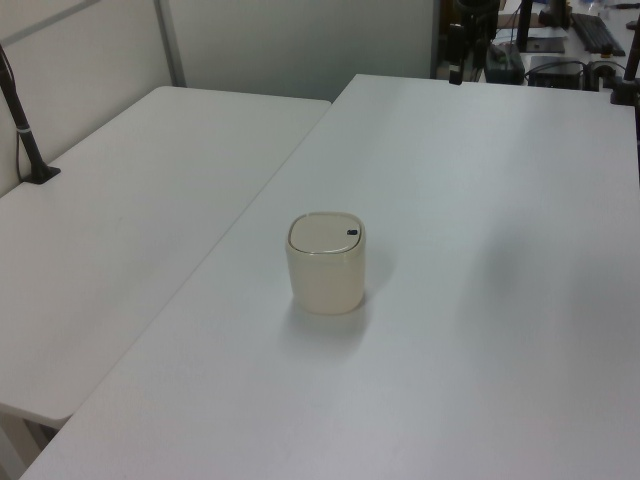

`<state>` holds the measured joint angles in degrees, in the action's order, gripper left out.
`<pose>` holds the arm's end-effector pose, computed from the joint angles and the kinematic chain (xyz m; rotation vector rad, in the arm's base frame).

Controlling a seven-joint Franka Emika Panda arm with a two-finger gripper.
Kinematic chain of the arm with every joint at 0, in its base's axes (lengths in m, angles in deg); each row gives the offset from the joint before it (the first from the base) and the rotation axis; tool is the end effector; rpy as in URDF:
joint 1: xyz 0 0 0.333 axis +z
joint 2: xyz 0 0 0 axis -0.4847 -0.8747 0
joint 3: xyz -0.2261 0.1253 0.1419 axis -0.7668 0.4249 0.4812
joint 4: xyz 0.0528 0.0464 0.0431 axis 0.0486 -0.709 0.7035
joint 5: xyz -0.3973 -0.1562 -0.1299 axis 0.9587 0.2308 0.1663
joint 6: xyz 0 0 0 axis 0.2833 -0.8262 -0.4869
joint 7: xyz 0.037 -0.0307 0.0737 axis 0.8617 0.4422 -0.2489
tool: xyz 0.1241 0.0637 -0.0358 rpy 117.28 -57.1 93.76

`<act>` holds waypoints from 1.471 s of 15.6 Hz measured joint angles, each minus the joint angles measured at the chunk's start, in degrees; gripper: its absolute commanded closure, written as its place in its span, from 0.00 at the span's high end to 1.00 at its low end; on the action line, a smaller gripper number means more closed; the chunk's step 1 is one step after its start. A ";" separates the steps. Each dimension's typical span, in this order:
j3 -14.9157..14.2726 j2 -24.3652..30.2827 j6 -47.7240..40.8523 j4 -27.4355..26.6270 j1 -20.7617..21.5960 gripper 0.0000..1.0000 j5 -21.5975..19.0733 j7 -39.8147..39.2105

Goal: Open the trash bin
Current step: 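Move the gripper from rest toward the cream trash bin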

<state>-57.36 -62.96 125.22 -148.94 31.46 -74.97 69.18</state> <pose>0.6306 -0.0166 0.5341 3.1263 -0.2900 0.0875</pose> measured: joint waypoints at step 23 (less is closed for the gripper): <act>0.19 -0.07 0.97 0.00 0.73 0.91 0.00 -5.60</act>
<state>-57.17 -63.02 126.19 -148.95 32.19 -74.98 63.57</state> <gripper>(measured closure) 0.004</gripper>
